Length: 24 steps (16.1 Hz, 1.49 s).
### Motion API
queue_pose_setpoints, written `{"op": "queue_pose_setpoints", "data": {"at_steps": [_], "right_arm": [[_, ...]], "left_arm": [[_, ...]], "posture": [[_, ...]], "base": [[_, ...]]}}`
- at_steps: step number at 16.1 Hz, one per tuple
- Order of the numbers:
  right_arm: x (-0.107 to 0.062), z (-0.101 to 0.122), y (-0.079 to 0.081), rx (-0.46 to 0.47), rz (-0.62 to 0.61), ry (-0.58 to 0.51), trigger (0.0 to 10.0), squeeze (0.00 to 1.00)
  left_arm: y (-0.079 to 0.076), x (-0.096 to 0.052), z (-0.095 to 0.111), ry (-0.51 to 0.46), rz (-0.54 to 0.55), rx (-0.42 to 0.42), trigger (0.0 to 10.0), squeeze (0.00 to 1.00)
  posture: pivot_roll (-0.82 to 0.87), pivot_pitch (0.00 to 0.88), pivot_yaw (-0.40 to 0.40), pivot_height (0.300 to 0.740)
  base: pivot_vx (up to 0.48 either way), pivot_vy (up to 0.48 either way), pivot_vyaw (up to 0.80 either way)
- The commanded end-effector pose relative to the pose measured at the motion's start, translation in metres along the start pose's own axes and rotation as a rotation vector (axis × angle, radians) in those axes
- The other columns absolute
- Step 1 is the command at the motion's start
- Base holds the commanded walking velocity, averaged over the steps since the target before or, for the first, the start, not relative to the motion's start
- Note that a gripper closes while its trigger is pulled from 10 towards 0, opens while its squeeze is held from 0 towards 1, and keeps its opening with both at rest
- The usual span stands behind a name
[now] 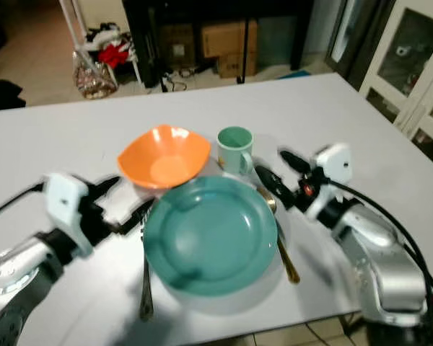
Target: Setting the table
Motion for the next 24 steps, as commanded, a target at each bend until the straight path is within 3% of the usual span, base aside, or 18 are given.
{"op": "queue_pose_setpoints", "data": {"at_steps": [1,3,5,7,10,13,14,15,16,17,24], "right_arm": [[0.005,0.004,0.016,0.001,0.005,-0.026,10.0,1.00],[0.015,0.007,0.041,0.058,-0.060,-0.069,10.0,1.00],[0.016,0.006,0.051,0.082,-0.065,-0.064,10.0,1.00],[0.016,0.007,0.053,0.085,-0.090,-0.067,10.0,1.00],[0.016,0.008,0.047,0.058,-0.149,-0.045,10.0,1.00],[0.020,0.001,0.036,0.043,-0.215,0.018,10.0,1.00],[0.020,0.000,0.033,0.040,-0.236,0.030,10.0,1.00],[0.021,0.000,0.032,0.040,-0.240,0.031,10.0,1.00],[0.022,0.000,0.033,0.044,-0.239,0.035,10.0,1.00],[0.024,-0.002,0.036,0.055,-0.232,0.044,10.0,1.00],[0.029,-0.007,0.047,0.086,-0.209,0.070,10.0,1.00]], "left_arm": [[0.013,-0.007,0.005,-0.030,0.107,0.033,10.0,1.00],[0.018,-0.011,0.006,-0.070,0.235,0.017,10.0,1.00],[0.015,-0.010,0.004,-0.077,0.272,0.035,10.0,1.00],[0.013,-0.011,0.000,-0.066,0.303,0.064,10.0,1.00],[0.021,-0.013,0.000,-0.035,0.397,0.104,10.0,1.00],[0.025,-0.010,0.006,-0.069,0.416,0.168,10.0,1.00],[0.024,-0.010,0.006,-0.070,0.413,0.173,10.0,0.73],[0.024,-0.009,0.006,-0.071,0.412,0.174,10.0,0.64],[0.023,-0.009,0.006,-0.072,0.413,0.175,10.0,0.28],[0.021,-0.009,0.005,-0.067,0.408,0.161,10.0,0.00],[0.023,-0.013,0.004,-0.067,0.446,0.159,10.0,0.00]], "posture": [[-0.12,0.000,0.120,0.740],[-0.11,0.000,0.109,0.740],[-0.11,0.000,0.098,0.740],[-0.10,0.000,0.097,0.740],[-0.08,0.000,0.075,0.740],[-0.09,0.000,0.075,0.740],[-0.09,0.000,0.075,0.740],[-0.09,0.000,0.072,0.740],[-0.09,0.000,0.069,0.740],[-0.08,0.000,0.065,0.740],[-0.07,0.000,0.045,0.740]], "base": [[0.000,0.000,0.80],[0.000,0.000,0.80],[0.000,0.000,0.80],[0.000,0.000,0.80],[0.000,0.000,0.80],[0.000,0.000,0.80],[0.000,0.000,0.80],[0.000,0.000,0.80],[0.000,0.000,0.80],[0.000,0.000,0.80],[0.000,0.344,0.80]]}}
Point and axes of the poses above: a point about 5 cm out from each wrist's last joint towards the gripper, its own x axis pointing out of the wrist towards the gripper, its own z axis along the axis of the wrist's last joint, y = z × x, the point moved 3 cm from there along x, pointing out of the wrist towards the gripper, and after that the axes turned 2 degrees about -x, right-handed, at the moved point
